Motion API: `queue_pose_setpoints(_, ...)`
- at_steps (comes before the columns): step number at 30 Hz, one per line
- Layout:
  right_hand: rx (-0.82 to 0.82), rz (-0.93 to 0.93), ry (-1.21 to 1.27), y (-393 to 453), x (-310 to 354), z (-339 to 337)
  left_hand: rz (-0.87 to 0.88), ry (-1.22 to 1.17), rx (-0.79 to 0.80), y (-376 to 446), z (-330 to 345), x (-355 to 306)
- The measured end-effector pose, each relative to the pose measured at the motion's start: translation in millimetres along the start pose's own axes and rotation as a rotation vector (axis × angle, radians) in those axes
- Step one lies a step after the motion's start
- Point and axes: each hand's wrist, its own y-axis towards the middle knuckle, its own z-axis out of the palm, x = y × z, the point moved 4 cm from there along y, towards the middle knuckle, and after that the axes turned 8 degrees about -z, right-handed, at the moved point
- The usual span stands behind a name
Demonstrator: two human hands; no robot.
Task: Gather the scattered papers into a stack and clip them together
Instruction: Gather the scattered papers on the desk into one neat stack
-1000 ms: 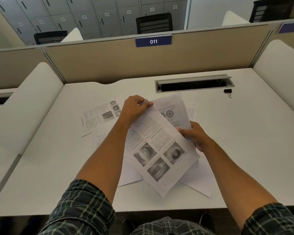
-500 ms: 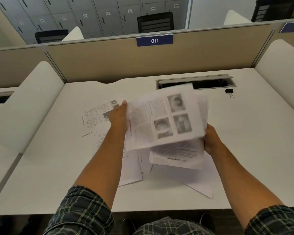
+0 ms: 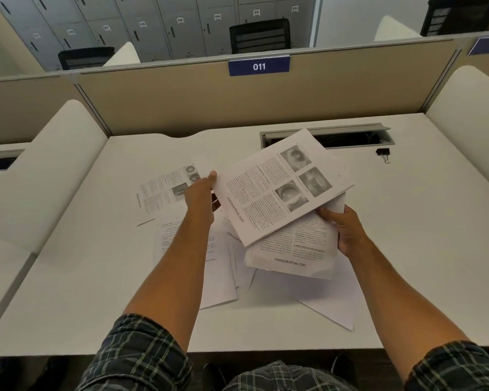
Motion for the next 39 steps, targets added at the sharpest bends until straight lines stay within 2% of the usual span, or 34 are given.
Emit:
queue_pose_setpoints(11,-0.042,-0.016,0.023,0,2,-1,-0.073,0.15,0.129,2,-13,14)
queue_pose_setpoints(16,-0.121,-0.03,0.032,4,1,-10,-0.092,0.386,0.114,1,-26,21)
queue_pose_setpoints(18,-0.117,-0.029,0.032,5,1,-10,-0.055,0.494,0.103,2,-27,20)
queue_pose_setpoints(21,-0.101,-0.031,0.031,4,1,-8,0.075,0.807,0.105,4,-23,15)
queue_pose_setpoints(24,-0.123,-0.028,0.023,5,1,-8,0.188,1.052,0.235,4,-16,16)
queue_pose_setpoints(29,-0.163,-0.041,-0.017,5,2,-8,-0.061,1.303,0.489,-6,-13,26)
queue_pose_setpoints(32,-0.137,-0.034,-0.061,4,2,-6,-0.061,1.257,0.527,-10,-5,29)
queue_pose_setpoints(35,-0.047,-0.018,-0.096,1,0,2,-0.089,0.982,0.549,-13,2,35)
queue_pose_setpoints(37,0.0,-0.011,-0.107,-2,0,9,-0.174,0.785,0.638,-17,6,47)
queue_pose_setpoints(39,0.03,-0.021,-0.121,-5,1,18,-0.155,0.693,0.704,-21,10,57)
